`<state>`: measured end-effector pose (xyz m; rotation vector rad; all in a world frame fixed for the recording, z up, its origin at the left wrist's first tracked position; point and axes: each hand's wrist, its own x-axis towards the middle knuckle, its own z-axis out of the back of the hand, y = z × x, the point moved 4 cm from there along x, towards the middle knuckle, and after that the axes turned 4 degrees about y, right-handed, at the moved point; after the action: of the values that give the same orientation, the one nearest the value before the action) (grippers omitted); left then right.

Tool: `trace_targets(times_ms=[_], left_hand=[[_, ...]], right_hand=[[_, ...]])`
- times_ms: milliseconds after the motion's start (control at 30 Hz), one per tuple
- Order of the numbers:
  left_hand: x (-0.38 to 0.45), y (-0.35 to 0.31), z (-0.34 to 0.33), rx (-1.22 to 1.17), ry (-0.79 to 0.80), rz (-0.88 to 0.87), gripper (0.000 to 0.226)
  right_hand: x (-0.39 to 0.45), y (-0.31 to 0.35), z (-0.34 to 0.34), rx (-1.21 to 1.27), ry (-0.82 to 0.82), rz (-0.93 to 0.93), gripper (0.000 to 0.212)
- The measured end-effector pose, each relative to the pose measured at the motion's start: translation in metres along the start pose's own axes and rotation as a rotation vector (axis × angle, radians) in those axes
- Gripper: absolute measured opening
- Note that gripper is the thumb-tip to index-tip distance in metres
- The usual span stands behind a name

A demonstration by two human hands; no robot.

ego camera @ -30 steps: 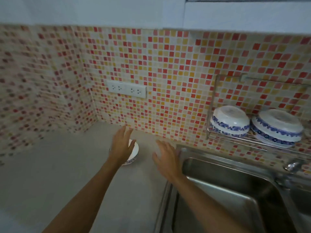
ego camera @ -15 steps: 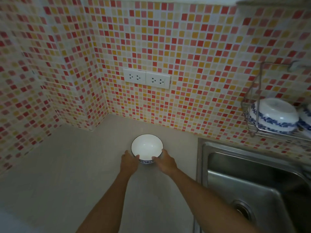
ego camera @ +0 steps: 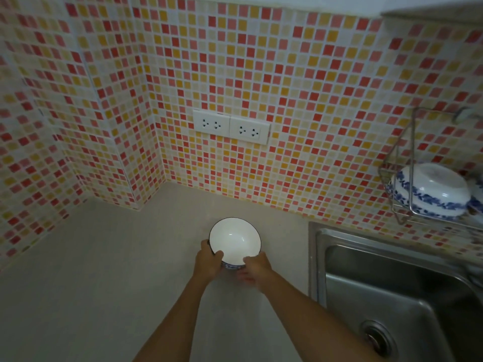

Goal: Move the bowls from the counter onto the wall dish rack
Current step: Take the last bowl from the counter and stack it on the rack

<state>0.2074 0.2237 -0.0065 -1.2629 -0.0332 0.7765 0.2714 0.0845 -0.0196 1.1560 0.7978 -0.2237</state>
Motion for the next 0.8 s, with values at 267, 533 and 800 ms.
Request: trace_targets(times_ms=[267, 533, 800], left_hand=[[-0.022, -0.041, -0.013, -0.308, -0.007, -0.029, 0.050], [-0.069, -0.136, -0.079, -0.583, 0.160, -0.134, 0.067], [-0.127, -0.214, -0.154, -0.742, 0.252, -0.224, 0.054]], right_hand=[[-0.037, 0.033, 0.053, -0.069, -0.004, 0.183, 0.044], [-0.113, 0.074, 0.164, -0.097, -0.039, 0.475, 0.034], [-0.193, 0.100, 0.349, -0.234, -0.478, 0.809, 0.019]])
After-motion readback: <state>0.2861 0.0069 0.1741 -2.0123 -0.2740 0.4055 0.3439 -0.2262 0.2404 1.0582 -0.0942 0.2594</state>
